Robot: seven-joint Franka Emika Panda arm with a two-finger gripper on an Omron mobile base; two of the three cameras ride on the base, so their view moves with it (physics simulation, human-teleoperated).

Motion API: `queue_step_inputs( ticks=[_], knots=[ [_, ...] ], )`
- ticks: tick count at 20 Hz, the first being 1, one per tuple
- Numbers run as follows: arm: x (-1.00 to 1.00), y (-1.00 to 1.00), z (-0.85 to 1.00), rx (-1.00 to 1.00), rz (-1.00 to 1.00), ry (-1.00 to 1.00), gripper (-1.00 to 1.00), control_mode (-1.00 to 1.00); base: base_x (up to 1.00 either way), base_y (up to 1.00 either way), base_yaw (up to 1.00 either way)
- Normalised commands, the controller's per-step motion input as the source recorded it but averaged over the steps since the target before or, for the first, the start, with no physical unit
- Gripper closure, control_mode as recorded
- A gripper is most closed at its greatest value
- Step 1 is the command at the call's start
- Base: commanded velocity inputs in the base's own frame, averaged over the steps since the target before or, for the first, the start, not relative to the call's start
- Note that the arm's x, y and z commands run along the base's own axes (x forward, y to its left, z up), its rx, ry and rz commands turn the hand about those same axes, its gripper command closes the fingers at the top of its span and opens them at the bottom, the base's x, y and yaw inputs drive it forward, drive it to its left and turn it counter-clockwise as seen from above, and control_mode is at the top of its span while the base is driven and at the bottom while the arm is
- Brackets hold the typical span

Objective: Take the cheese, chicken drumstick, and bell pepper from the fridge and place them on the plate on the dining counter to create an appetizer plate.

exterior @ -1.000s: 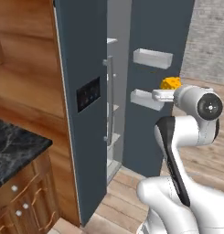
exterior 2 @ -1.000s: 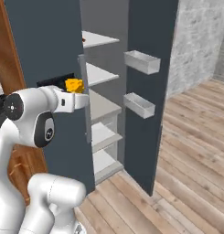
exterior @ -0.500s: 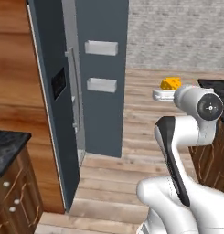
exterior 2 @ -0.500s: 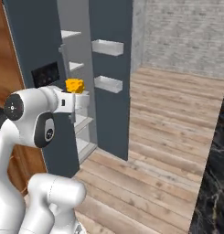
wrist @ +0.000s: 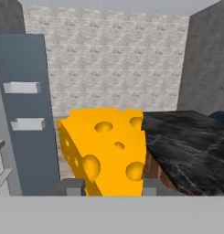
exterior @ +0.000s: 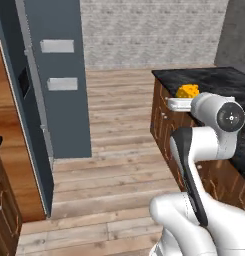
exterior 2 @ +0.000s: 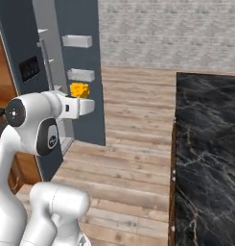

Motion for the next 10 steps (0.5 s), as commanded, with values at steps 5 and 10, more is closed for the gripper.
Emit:
queue_step_inputs(
  ticks=[5, 10],
  knots=[
    [0.0, 0.0, 0.0, 0.0, 0.0, 0.0, 1.0, 1.0, -1.0, 0.37, -0.45],
    [0.0, 0.0, 0.0, 0.0, 0.0, 0.0, 1.0, 1.0, -1.0, 0.1, -0.42]
  ],
)
